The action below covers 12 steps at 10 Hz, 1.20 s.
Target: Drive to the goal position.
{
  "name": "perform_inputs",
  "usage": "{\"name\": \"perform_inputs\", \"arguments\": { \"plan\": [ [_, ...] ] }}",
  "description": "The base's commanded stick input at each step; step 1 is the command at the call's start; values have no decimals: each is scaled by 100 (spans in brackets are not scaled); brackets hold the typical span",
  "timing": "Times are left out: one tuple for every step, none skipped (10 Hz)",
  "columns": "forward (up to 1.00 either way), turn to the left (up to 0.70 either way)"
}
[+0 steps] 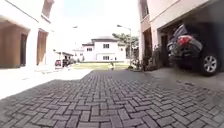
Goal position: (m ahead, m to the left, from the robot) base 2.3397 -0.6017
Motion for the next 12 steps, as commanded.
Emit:
{"name": "perform_inputs", "arguments": {
  "plan": [
    [50, 0],
    [50, 0],
    [50, 0],
    [50, 0],
    [50, 0],
    [50, 0],
    [50, 0],
    [50, 0],
    [50, 0],
    [50, 0],
    [50, 0],
    [50, 0]
  ]
}}
